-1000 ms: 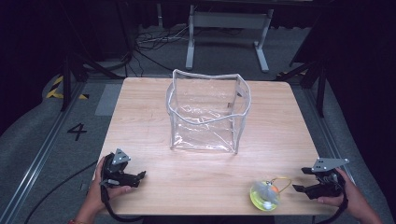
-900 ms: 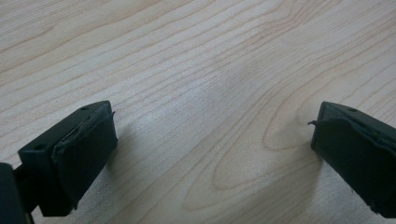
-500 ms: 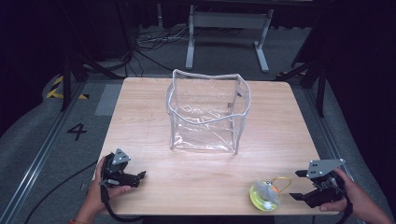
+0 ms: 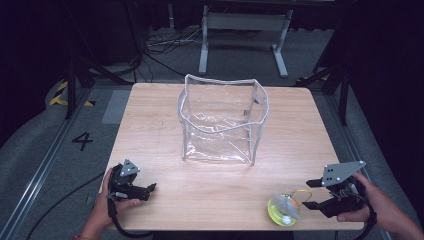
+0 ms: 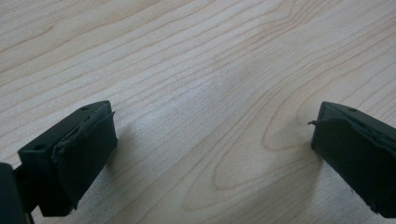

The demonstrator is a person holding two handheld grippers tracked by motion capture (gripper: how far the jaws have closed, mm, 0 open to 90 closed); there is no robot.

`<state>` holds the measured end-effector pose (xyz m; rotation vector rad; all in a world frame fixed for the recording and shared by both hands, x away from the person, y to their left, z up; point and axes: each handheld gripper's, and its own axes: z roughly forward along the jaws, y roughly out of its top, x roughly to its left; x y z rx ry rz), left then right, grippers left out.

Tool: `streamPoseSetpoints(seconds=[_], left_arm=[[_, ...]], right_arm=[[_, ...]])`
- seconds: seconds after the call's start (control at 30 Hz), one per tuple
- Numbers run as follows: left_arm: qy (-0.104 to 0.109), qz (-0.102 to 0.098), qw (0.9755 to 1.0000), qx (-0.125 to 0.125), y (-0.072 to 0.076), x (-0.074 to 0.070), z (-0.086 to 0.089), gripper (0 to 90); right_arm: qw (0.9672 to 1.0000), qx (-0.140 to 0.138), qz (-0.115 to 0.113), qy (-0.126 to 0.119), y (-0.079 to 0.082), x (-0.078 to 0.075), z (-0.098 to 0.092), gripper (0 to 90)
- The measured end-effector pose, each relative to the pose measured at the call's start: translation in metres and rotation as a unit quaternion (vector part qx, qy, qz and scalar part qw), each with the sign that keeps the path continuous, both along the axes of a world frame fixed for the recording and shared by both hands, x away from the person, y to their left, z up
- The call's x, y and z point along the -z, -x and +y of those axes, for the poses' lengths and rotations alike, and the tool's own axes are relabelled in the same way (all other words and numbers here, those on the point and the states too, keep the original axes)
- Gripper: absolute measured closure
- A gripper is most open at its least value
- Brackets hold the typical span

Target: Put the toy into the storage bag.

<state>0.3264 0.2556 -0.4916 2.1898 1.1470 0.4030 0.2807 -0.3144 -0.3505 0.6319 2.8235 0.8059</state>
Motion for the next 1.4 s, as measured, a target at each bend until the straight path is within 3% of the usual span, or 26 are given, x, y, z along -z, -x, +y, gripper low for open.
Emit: streamPoseSetpoints(seconds=[0.23,0.3,0.47,0.57,0.77,1.0,1.4], left_arm=[[0.001,0.0,1.0,0.0,0.0,0.0,0.0,0.5],[0.001,0.0,1.0,0.0,0.0,0.0,0.0,0.5],[0.001,0.0,1.0,0.0,0.0,0.0,0.0,0.5],[0.0,0.0,1.0,0.0,0.0,0.0,0.0,0.5],[0.0,0.0,1.0,0.0,0.0,0.0,0.0,0.5],[0.001,0.0,1.0,0.0,0.0,0.0,0.0,0.5],[0.0,0.0,1.0,0.0,0.0,0.0,0.0,0.5]], right_arm=[[0.9996,-0.016,0.0,0.022,-0.002,-0.021,0.01,56.3],[0.999,-0.026,0.003,0.035,-0.001,-0.031,0.014,65.8],[0.9978,-0.045,0.0,0.048,0.002,-0.04,0.02,78.3],[0.9958,-0.06,-0.001,0.068,0.003,-0.041,0.027,87.5],[0.9947,-0.066,0.006,0.079,0.003,-0.045,0.032,88.3],[0.9934,-0.06,-0.006,0.098,-0.004,-0.054,0.036,88.3],[0.9944,0.005,-0.04,0.098,-0.033,-0.083,0.018,88.3]])
